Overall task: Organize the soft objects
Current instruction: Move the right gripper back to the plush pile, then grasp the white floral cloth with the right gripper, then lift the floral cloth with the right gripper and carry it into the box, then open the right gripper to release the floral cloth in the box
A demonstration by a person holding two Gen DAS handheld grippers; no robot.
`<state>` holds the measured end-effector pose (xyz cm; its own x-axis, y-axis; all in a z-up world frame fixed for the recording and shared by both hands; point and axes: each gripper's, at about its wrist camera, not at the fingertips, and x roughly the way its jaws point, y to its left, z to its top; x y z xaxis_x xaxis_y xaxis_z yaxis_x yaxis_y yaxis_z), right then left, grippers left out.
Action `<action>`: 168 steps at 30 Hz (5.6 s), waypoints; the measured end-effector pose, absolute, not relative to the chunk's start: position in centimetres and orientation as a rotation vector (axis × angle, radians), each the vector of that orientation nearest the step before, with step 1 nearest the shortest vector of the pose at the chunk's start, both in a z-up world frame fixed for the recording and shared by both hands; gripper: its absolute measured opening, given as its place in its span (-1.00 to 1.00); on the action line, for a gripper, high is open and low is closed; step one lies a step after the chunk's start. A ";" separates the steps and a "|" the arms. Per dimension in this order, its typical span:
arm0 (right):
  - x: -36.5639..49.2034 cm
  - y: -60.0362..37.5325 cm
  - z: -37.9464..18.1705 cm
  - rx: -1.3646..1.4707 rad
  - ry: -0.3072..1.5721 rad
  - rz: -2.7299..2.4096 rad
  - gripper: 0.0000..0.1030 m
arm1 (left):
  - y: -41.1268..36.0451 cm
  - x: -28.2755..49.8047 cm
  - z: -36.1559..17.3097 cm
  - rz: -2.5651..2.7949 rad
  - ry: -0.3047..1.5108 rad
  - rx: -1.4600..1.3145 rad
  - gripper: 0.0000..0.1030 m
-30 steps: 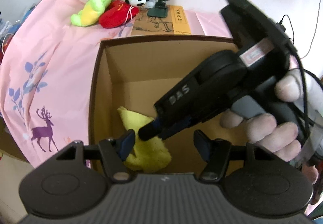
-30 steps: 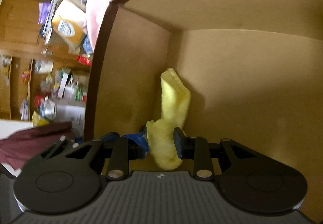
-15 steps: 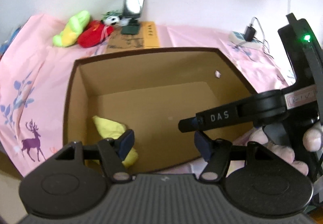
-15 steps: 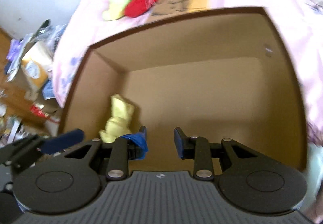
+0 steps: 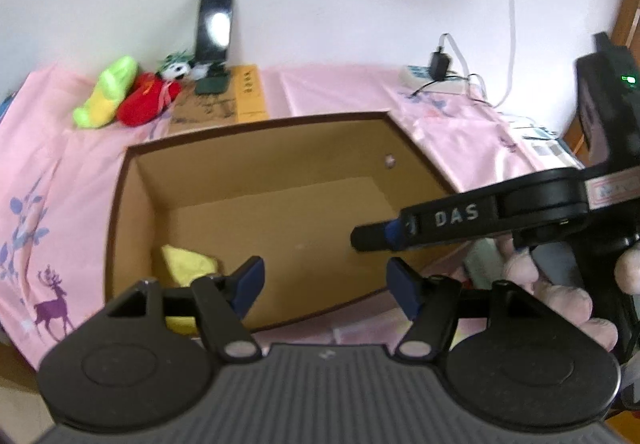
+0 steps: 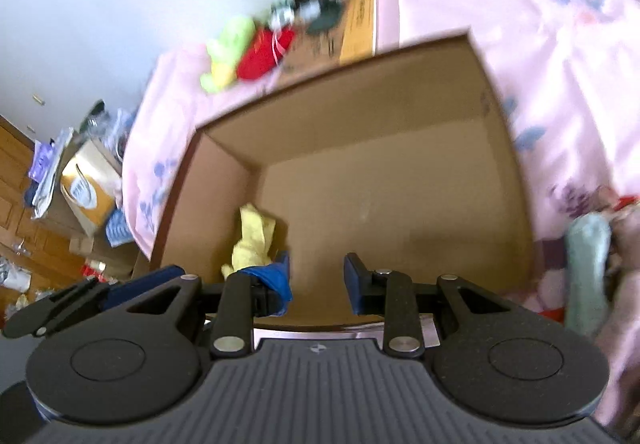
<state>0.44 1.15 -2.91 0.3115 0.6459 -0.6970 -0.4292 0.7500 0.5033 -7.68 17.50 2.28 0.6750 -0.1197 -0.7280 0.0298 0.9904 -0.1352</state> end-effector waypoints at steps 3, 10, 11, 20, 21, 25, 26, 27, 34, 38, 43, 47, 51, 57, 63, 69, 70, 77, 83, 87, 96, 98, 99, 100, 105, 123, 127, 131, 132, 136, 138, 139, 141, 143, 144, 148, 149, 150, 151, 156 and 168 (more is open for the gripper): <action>-0.3 -1.2 -2.0 0.238 0.943 0.703 -0.76 | 15.5 -7.5 2.9 -0.143 0.812 -0.093 0.35; -1.3 -9.6 -1.7 0.270 0.847 0.600 -0.76 | 8.6 -6.9 2.8 -0.325 0.805 -0.055 0.37; -1.2 -10.9 -1.9 0.274 0.843 0.587 -0.75 | 7.4 -6.8 2.5 -0.343 0.811 -0.048 0.37; -0.5 -24.0 -3.6 0.351 0.883 0.428 -0.75 | -2.6 -5.8 0.5 -0.542 0.893 -0.085 0.42; -0.6 -25.2 -3.9 0.361 0.890 0.425 -0.75 | -3.5 -5.9 0.3 -0.551 0.900 -0.087 0.42; -0.4 -29.9 -5.4 0.387 0.915 0.372 -0.75 | -6.7 -5.9 -1.0 -0.580 0.950 -0.108 0.44; -0.4 -31.0 -5.8 0.397 0.923 0.366 -0.75 | -7.4 -6.1 -1.2 -0.579 0.956 -0.106 0.44; -0.4 -32.0 -6.1 0.413 0.932 0.368 -0.74 | -8.0 -6.1 -1.5 -0.575 0.963 -0.105 0.45; -0.5 -34.2 -8.2 0.504 1.042 0.538 -0.69 | -9.1 -5.0 -4.3 -0.521 1.034 -0.229 0.65; -0.2 -33.1 -8.8 0.480 1.089 0.614 -0.69 | -8.9 -4.2 -5.4 -0.457 1.055 -0.280 0.65; -0.1 -31.7 -9.7 0.443 1.126 0.693 -0.68 | -9.1 -4.0 -6.2 -0.421 1.062 -0.246 0.67; 0.0 -31.1 -10.2 0.447 1.155 0.725 -0.68 | -9.5 -3.7 -6.5 -0.385 1.063 -0.245 0.54; -0.4 -30.7 -9.9 0.418 1.165 0.745 -0.68 | -9.6 -4.0 -6.0 -0.398 1.061 -0.252 -0.05; -0.5 -31.0 -9.7 0.502 1.187 0.801 -0.68 | -9.4 -4.9 -4.9 -0.430 1.025 -0.270 -0.57; -0.2 -31.0 -10.0 0.617 1.229 0.849 -0.67 | -10.0 -6.0 -2.8 -0.468 0.959 -0.253 -0.74; -0.3 -30.8 -7.7 0.657 1.177 0.961 -0.67 | -9.2 -7.0 0.9 -0.473 0.870 -0.226 -0.74; -0.1 -30.8 -7.2 0.677 1.169 0.986 -0.66 | -8.9 -7.3 1.5 -0.471 0.849 -0.227 -0.74; 1.6 -27.6 -3.7 0.707 1.058 1.123 -0.66 | -5.7 -7.4 5.9 -0.383 0.700 -0.189 -0.74; 3.6 -20.6 0.4 0.605 0.970 1.259 -0.66 | 0.1 -7.9 8.9 -0.281 0.588 -0.149 -0.74; 4.9 -14.2 2.3 0.545 0.919 1.339 -0.66 | 5.8 -7.8 10.1 -0.208 0.546 -0.122 -0.73; 7.2 1.0 0.1 0.434 0.961 1.391 -0.66 | 18.5 -4.5 6.7 -0.107 0.694 -0.026 -0.73; 7.6 3.8 -0.9 0.419 0.987 1.383 -0.67 | 20.6 -3.9 5.3 -0.088 0.730 -0.002 -0.73; 7.8 4.9 -1.4 0.409 0.993 1.379 -0.68 | 21.6 -3.4 4.6 -0.078 0.751 0.010 -0.73; 8.0 6.0 -1.9 0.397 1.003 1.374 -0.68 | 22.4 -3.0 3.9 -0.070 0.770 0.017 -0.73; 9.4 10.0 -4.7 0.325 1.096 1.353 -0.68 | 25.4 -1.1 -0.1 -0.039 0.865 0.007 -0.73; 9.3 16.6 -10.1 -0.069 1.240 1.168 -0.67 | 26.6 -3.3 -3.2 -0.015 0.944 -0.063 0.02; 9.5 17.0 -10.1 -0.088 1.257 1.135 -0.66 | 27.4 -3.3 -3.5 -0.006 0.952 -0.109 0.01; 10.2 16.4 -8.9 -0.075 1.259 1.102 -0.65 | 27.4 -3.4 -3.4 -0.004 0.948 -0.115 0.01; 10.2 16.1 -8.6 -0.077 1.257 1.098 -0.65 | 27.5 -3.4 -3.4 -0.003 0.948 -0.116 0.01; 10.4 14.7 -7.4 -0.083 1.230 1.084 -0.66 | 27.6 -3.4 -3.4 0.002 0.946 -0.122 0.01; 10.5 13.9 -7.0 -0.077 1.210 1.056 -0.66 | 27.6 -3.2 -3.4 0.008 0.952 -0.115 0.01; 10.6 13.7 -6.9 -0.064 1.206 1.045 -0.66 | 27.5 -3.0 -3.5 0.011 0.954 -0.112 0.01; 10.8 12.9 -6.6 -0.032 1.198 1.027 -0.66 | 27.5 -3.0 -3.3 0.015 0.951 -0.111 0.01; 10.7 12.3 -6.3 -0.007 1.190 1.009 -0.66 | 27.5 -3.1 -2.9 0.015 0.940 -0.120 0.01; 10.6 12.3 -6.2 0.006 1.189 1.001 -0.66 | 27.3 -3.4 -2.6 0.017 0.934 -0.123 0.01; 10.4 10.9 -5.7 0.078 1.174 0.979 -0.65 | 26.9 -4.2 -1.5 0.031 0.913 -0.135 0.01; 10.2 10.5 -5.5 0.094 1.165 0.974 -0.65 | 26.8 -4.3 -1.3 0.032 0.907 -0.138 0.01; 10.0 10.2 -5.3 0.105 1.152 0.967 -0.65 | 26.6 -4.6 -0.9 0.037 0.901 -0.141 0.01; 9.7 9.9 -5.0 0.112 1.136 0.960 -0.65 | 26.4 -4.7 -0.7 0.042 0.897 -0.142 0.01; 8.3 8.3 -4.0 0.183 1.110 0.989 -0.65 | 24.9 -5.6 0.8 0.076 0.878 -0.161 0.01; 3.2 -0.4 -1.9 0.206 0.897 1.015 -0.65 | 17.6 -7.2 2.2 0.099 0.860 -0.204 0.07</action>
<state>3.20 -0.44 -1.87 0.2171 0.8047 -0.5525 -0.6473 0.5424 0.5355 -7.21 17.61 2.18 0.6495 0.0043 -0.7604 -0.1687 0.9759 -0.1386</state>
